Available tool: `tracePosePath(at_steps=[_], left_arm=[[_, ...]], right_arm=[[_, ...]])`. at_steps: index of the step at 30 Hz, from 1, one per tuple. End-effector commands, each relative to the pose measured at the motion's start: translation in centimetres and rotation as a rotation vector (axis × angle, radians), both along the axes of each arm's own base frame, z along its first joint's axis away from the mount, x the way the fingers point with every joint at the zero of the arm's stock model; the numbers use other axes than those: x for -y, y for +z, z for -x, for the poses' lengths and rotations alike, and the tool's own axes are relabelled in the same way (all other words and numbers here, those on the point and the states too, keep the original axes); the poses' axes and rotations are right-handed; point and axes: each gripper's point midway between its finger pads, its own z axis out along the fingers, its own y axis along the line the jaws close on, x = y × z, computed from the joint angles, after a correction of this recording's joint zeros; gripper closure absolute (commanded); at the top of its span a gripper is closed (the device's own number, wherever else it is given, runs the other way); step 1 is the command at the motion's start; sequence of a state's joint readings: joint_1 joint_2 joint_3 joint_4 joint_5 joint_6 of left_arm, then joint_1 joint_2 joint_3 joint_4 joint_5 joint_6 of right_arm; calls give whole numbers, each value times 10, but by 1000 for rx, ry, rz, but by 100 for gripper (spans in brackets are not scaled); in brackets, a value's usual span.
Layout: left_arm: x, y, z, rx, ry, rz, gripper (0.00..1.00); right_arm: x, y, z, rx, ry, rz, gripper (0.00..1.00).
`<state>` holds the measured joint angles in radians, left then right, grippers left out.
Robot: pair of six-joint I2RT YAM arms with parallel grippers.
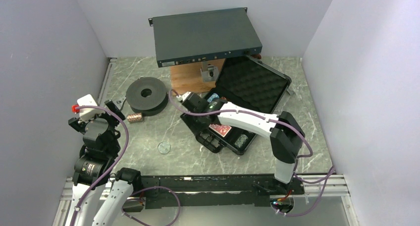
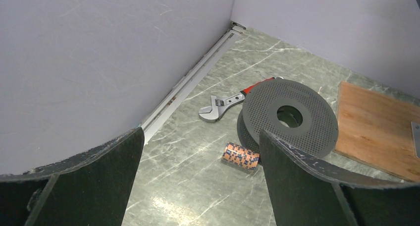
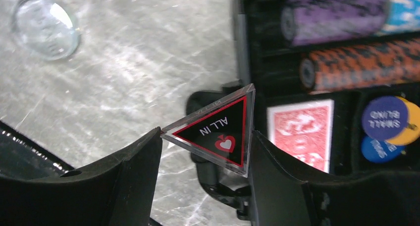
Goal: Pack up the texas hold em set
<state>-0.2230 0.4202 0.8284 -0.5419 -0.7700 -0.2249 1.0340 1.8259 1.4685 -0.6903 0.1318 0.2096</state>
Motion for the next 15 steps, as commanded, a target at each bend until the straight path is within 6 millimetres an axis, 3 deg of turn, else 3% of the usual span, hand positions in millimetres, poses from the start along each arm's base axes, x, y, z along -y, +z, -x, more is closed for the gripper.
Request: tracePosePath(at_steps=[1,10,15], left_arm=[[1,5,-3,22,-10,-3,8],[1,4,-3,18,-10,-5,8],[2,4,-4,14,-13,-7,8]], right_arm=[[25,25,-21,43,-138,-48,68],[79,12,-50,32,-374,-52,74],[100,1,-55,-12,-459,-93,77]])
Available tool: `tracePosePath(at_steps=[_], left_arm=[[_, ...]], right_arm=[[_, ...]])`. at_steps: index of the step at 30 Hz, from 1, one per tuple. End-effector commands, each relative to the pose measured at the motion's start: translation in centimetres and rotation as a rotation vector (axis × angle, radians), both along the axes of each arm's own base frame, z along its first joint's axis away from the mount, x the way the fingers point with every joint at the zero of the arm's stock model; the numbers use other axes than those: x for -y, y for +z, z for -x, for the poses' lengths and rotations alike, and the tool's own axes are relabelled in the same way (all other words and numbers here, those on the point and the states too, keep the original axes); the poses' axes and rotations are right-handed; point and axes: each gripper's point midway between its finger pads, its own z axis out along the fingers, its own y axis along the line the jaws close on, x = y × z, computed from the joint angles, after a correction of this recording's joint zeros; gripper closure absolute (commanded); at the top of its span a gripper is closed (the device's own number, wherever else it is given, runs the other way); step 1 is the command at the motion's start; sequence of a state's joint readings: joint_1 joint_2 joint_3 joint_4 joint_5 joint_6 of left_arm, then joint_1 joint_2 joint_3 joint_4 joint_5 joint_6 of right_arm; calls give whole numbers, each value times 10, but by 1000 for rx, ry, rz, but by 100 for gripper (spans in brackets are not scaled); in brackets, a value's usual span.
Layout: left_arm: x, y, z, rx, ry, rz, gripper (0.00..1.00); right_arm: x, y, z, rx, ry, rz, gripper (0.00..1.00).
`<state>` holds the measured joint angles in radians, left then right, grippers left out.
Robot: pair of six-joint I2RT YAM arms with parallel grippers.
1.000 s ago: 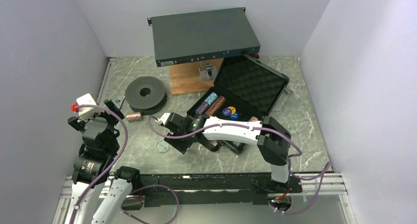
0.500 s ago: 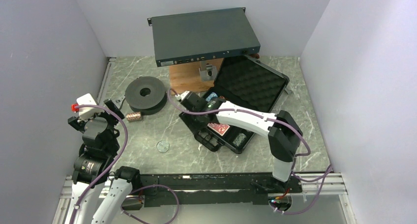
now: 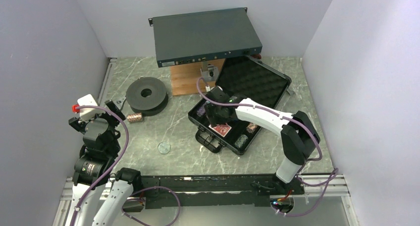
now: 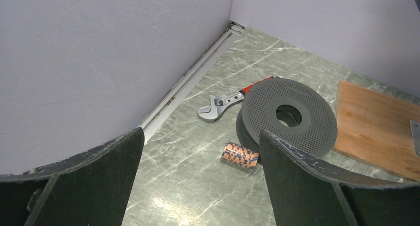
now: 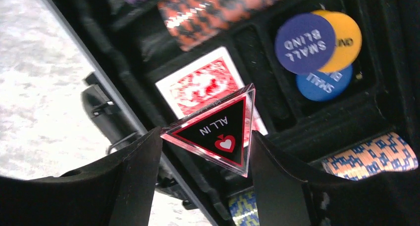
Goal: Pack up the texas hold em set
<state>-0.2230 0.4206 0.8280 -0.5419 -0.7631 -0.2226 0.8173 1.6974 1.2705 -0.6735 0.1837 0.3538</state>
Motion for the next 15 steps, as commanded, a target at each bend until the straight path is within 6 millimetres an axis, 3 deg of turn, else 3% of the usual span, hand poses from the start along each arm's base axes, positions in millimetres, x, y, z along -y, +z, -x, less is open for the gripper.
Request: tracePosePath(at_steps=[1,9,15], left_arm=[[1,4,-4,14,-7,-5,8],[1,3,-5,9,-9,-7,8],[2,2,-7,0,-14,-9,8]], right_arm=[[8,13,-14,36,-105,-101,78],[21,-4,-19,-8,-194,-133,96],[16,-5,-18,-38,-244,-203,100]])
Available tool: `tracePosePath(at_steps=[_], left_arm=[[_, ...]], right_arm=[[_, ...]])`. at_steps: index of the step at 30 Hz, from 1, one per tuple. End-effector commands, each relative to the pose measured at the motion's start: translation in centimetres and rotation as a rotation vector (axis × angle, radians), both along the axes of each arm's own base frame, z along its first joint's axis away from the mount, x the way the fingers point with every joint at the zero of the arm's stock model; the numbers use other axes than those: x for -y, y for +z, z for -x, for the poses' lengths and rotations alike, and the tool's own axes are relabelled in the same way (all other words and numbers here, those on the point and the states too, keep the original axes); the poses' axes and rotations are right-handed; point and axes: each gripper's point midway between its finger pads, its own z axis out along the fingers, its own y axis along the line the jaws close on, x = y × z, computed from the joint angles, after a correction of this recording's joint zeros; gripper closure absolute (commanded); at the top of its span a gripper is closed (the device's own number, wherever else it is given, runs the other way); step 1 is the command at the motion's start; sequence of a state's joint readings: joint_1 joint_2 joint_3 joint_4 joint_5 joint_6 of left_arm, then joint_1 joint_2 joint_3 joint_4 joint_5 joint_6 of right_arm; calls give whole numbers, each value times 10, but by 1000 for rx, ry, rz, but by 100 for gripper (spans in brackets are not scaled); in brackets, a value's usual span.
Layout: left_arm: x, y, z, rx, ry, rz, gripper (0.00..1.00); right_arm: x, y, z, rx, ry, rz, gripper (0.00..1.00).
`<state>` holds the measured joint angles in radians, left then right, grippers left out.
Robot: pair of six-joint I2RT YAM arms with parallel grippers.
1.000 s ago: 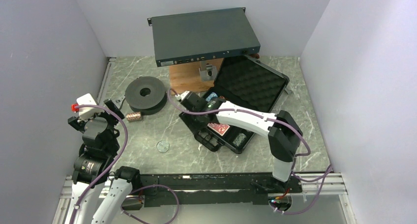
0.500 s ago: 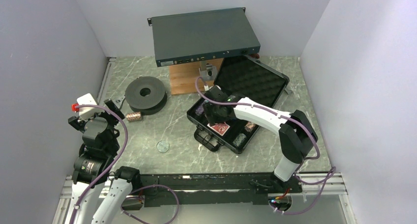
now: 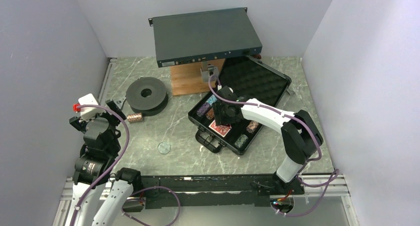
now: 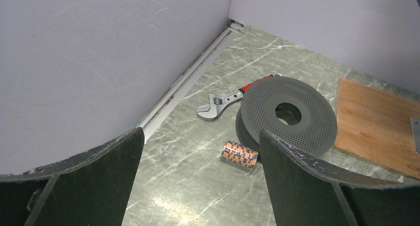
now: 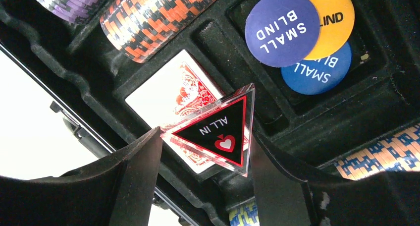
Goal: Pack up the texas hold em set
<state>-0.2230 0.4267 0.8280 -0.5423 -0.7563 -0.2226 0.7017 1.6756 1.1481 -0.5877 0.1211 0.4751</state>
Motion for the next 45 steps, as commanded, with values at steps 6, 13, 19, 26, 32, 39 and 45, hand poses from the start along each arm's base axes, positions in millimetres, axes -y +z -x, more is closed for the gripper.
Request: tracePosePath(at_steps=[6,13,19,26,32,39,45], left_arm=[[2,3,-5,8,-10,-7,8],[2,3,-5,9,-12,-9,8],[3,3,-6,9,-18,-8,8],[3,3,-6,5,-19,-10,8],[3,3,-6,5,-19,-9,8],[3,3,-6,8,-21,-8,8],[3,4,-6,11,-22,-8,8]], right_arm=[[-18,20,-8,20,-135,-159,100],[-9,9,-8,-49,-252,-83,100],[-9,-3,-1,-111,-298,-74,100],[-10,3,1,-102,-329,-105,100],[-16,-3,5,-136,-332,-129,100],[-17,2,6,-132,-361,-164,88],[-19,5,6,-127,-348,-179,51]])
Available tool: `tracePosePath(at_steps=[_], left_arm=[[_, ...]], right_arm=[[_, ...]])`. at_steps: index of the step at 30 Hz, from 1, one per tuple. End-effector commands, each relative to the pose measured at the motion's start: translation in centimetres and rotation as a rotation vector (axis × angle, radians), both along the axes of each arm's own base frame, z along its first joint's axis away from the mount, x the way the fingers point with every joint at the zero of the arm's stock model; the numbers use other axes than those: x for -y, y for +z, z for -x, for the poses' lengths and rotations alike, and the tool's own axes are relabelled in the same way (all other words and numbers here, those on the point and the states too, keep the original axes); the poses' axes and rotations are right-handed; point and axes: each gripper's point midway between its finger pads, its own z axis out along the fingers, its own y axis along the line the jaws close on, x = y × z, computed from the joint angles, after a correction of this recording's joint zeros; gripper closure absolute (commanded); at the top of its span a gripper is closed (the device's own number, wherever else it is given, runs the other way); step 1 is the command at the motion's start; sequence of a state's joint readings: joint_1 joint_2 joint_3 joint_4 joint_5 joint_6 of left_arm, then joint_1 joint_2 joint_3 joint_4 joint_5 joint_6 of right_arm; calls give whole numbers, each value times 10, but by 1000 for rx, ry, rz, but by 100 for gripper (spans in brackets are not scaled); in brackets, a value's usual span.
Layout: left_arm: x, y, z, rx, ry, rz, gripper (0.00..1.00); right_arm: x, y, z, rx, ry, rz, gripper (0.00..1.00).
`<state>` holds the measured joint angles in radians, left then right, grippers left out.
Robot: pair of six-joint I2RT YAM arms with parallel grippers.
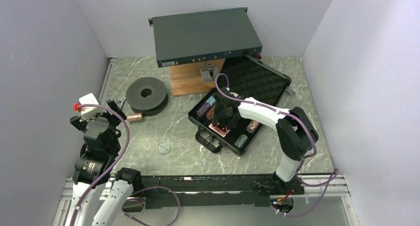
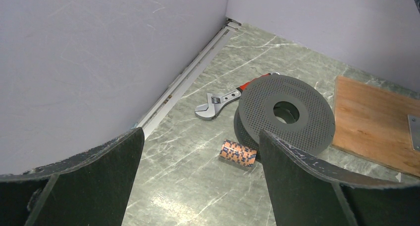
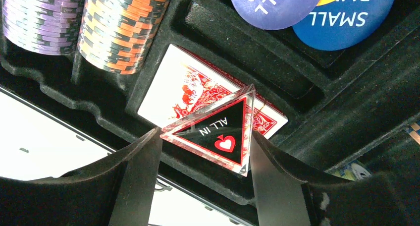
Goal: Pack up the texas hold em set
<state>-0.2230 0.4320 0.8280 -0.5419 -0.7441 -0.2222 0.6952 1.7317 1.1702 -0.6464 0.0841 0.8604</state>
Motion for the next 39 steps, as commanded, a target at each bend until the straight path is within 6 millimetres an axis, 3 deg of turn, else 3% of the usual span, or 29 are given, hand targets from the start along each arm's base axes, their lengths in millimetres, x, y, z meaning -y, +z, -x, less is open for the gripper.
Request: tracePosePath(at_steps=[1,5,20,27,32,36,39], left_arm=[[1,5,-4,17,-10,-8,8],[1,5,-3,17,-10,-9,8],[1,5,-4,15,-11,-11,8],[1,5,-4,15,-10,-10,8],[1,5,-4,14,-11,-11,8],[2,4,-5,11,-14,-11,8],[2,4,-4,11,-14,-10,8]], right_arm=[[-7,19,-5,43,-8,-66,47],[-11,23,-7,57,0,-82,28],[-20,25,-12,74,27,-119,24],[-11,32,-14,105,15,-77,24],[6,54,-21,200,34,-24,23],[7,81,-24,318,136,-37,2],[7,102,-24,398,187,-58,0]])
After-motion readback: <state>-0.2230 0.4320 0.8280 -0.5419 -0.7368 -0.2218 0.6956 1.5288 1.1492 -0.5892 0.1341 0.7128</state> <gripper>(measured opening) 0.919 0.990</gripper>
